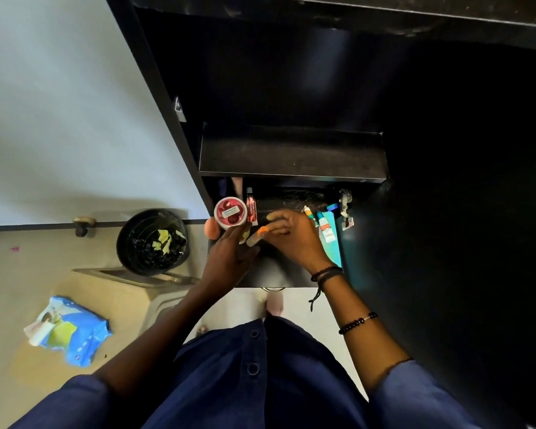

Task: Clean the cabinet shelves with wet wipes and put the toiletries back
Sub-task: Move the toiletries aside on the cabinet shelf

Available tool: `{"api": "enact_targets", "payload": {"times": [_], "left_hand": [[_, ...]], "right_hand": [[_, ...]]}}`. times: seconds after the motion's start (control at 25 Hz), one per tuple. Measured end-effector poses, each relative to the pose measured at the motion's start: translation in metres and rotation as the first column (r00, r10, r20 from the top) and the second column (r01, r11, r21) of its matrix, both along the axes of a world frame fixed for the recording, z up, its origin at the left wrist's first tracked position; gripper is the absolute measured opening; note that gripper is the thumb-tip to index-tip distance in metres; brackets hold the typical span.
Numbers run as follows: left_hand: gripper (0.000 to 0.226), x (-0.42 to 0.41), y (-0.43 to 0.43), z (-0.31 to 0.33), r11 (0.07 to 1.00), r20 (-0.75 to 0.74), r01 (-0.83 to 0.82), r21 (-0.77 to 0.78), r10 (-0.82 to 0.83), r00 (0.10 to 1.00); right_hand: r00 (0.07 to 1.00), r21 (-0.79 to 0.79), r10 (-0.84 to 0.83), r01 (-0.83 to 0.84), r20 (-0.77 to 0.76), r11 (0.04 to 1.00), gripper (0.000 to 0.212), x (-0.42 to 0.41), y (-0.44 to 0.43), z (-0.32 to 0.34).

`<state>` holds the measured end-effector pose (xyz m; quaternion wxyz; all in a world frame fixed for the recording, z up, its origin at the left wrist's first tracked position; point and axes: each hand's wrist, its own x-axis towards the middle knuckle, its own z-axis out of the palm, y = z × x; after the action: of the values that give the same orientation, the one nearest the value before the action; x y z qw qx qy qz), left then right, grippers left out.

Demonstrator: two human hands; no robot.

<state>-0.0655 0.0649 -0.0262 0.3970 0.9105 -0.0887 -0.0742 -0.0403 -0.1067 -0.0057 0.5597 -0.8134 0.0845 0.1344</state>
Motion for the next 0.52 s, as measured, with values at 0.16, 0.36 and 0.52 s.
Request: {"api": "enact_targets", "payload": {"times": [0.16,0.36,0.52], "left_hand": [[0.028,-0.002,0.007,0.004,0.999,0.052,-0.041,-0.012,0.042,0.998],[0.023,-0.007,0.023,-0.01,0.99,-0.044,-0.142,0.023,0.143,0.989],[0.025,-0.004,0.028,-0.022,0.983,-0.113,-0.17,0.074,0.178,0.978]], "right_hand": [[0.991,0.03,0.123,-0.122,-0.048,0.992,0.029,-0.007,0.016,0.011],[0.992,0.005,-0.089,0.089,-0.091,0.996,0.039,0.003,-0.001,-0.026],[0.955,-0.409,-0.284,0.224,-0.091,0.885,0.038,0.014,-0.04,-0.074]]}}
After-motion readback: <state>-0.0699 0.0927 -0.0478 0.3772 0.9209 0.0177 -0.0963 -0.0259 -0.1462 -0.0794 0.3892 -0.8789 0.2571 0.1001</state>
